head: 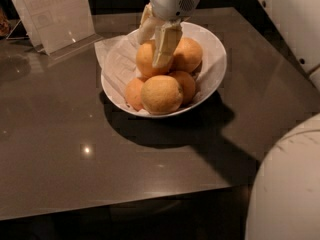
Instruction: Pick orange from white bowl
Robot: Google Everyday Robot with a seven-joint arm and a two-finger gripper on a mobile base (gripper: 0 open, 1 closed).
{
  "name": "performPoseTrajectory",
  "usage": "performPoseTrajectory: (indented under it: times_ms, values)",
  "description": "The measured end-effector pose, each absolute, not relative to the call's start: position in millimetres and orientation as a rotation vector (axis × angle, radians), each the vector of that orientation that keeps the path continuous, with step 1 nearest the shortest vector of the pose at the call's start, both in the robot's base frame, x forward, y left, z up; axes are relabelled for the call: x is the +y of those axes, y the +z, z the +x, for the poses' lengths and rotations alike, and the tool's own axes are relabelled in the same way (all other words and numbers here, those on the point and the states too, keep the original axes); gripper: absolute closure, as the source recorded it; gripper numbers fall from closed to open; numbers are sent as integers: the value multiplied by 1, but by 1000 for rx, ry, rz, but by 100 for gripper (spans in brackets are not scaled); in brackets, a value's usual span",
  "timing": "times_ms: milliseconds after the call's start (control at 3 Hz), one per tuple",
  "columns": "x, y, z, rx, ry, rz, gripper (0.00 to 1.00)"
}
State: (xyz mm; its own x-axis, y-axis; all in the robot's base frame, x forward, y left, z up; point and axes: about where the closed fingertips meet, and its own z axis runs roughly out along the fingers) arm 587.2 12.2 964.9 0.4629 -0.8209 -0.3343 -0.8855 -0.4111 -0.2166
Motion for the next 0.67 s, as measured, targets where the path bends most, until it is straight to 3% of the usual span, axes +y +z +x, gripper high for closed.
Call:
performPoseTrajectory:
  times_ms: [667]
  values:
    - [7,949,590,1414,286,-2323,21]
